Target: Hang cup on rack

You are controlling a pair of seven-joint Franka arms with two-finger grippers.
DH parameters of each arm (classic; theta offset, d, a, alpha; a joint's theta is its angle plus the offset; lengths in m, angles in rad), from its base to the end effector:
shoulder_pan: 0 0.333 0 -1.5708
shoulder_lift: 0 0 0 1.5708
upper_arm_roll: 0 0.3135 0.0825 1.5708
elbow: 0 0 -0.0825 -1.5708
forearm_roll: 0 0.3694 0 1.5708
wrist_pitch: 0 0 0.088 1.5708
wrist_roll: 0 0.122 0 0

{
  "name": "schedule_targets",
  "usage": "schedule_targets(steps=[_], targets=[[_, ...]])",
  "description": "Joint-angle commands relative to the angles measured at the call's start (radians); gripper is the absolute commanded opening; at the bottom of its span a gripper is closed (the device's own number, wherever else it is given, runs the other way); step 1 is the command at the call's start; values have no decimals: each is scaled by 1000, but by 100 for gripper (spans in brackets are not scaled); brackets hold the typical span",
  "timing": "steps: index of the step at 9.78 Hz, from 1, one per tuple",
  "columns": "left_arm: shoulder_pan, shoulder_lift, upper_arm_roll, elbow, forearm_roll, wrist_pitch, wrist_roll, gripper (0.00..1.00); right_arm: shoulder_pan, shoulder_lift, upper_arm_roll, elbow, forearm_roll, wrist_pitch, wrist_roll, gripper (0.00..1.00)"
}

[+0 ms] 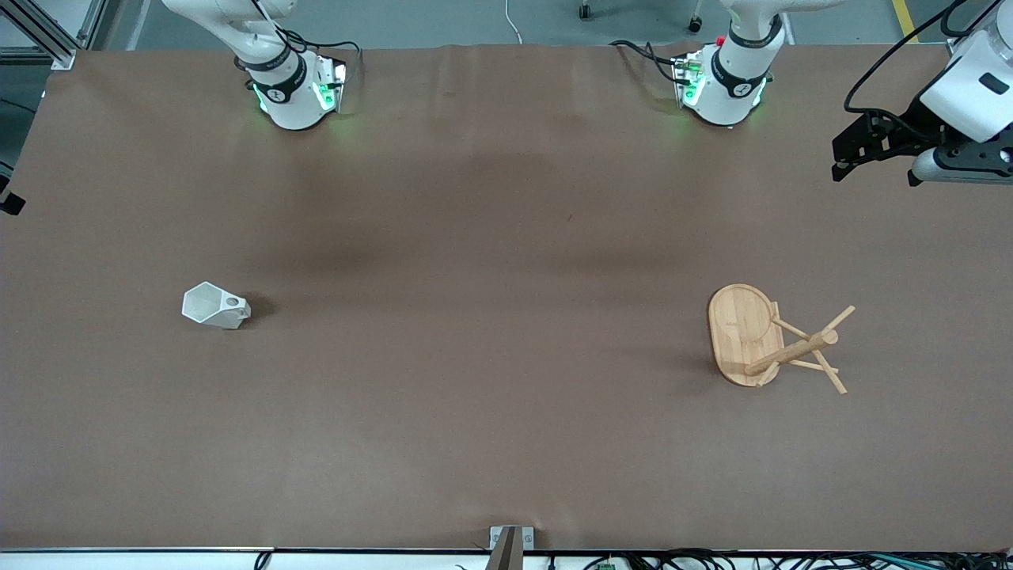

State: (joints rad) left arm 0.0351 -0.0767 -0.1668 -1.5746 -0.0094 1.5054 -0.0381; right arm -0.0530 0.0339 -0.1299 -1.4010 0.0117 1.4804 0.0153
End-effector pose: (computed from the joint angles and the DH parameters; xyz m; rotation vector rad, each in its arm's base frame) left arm 0.5048 -0.0718 0.6392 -3.1353 0.1472 -0.0105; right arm 0.5328 -0.0955 0.6576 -3.1222 0.3081 -0.0725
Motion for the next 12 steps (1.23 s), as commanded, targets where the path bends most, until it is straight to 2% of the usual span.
schedule_targets(steps=[1, 9, 12], targets=[[2, 15, -2, -1, -6, -14, -9, 100, -2, -6, -1, -6, -6, -8, 0, 100], [-1, 28, -8, 13, 37, -33, 10, 100, -7, -6, 3, -10, -7, -9, -69, 100], [3, 29, -8, 19, 34, -33, 12, 100, -7, 47, 1, -166, -4, 114, -58, 100]])
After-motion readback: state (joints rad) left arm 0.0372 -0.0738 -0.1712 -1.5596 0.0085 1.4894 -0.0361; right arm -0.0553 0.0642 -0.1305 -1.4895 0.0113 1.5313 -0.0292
